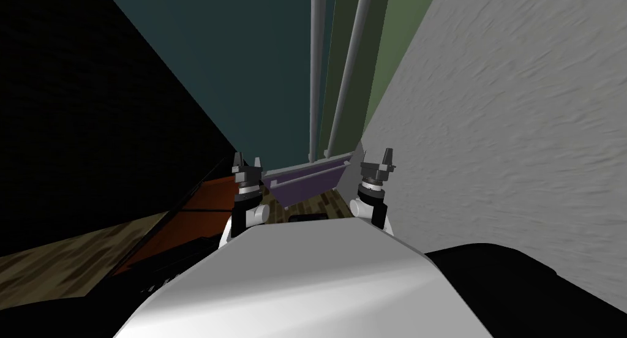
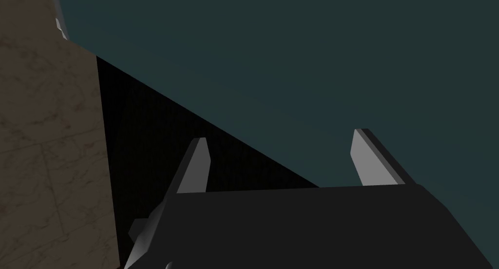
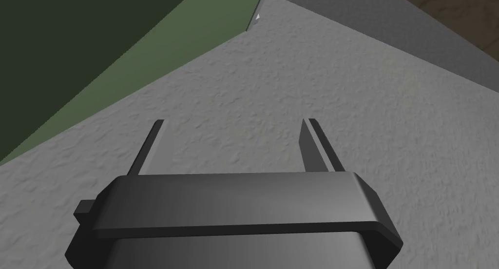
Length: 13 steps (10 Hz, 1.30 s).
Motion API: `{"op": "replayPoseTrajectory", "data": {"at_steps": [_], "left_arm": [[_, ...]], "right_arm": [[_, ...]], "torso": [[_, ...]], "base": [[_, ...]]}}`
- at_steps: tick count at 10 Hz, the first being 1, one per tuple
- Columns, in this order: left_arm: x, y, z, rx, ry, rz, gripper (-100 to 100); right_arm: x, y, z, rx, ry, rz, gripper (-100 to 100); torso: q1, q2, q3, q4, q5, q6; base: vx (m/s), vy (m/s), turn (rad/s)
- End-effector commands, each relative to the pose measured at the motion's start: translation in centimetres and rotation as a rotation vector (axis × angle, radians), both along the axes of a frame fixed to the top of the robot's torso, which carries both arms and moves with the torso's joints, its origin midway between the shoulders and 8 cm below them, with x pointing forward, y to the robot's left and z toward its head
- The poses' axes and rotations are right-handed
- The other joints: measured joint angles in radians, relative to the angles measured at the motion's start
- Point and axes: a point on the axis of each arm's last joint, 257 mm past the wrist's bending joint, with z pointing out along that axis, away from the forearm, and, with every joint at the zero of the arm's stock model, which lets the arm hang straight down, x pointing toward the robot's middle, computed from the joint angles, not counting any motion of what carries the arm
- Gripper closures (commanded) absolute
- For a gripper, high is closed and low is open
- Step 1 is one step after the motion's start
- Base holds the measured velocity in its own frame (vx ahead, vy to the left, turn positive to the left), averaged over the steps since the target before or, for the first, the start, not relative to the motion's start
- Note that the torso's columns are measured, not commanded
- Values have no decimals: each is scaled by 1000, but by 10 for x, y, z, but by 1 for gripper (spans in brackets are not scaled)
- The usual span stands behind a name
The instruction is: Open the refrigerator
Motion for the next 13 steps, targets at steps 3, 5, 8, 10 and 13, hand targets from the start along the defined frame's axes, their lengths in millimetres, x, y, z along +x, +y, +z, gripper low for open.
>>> {"op": "replayPoseTrajectory", "data": {"at_steps": [3,5,8,10,13], "left_arm": [[0,0,0,0,0,0,0],[3,-4,-2,36,18,-24,-100],[8,-9,-7,77,52,-60,-100],[14,-11,-12,89,88,-89,-100],[23,-13,-19,66,145,-125,-100]], "right_arm": [[0,0,0,0,0,0,0],[0,0,0,0,0,0,0],[0,0,0,0,1,0,0],[0,0,0,0,1,0,0],[0,0,0,0,1,0,0]], "torso": [[0,222,-442,221,0,0],[0,369,-738,369,0,0],[0,415,-831,415,0,0],[-1,415,-832,416,0,0],[0,415,-832,416,0,0]], "base": [[0,0,0],[6,-6,6],[11,-20,14],[24,-43,29],[41,-58,40]]}}
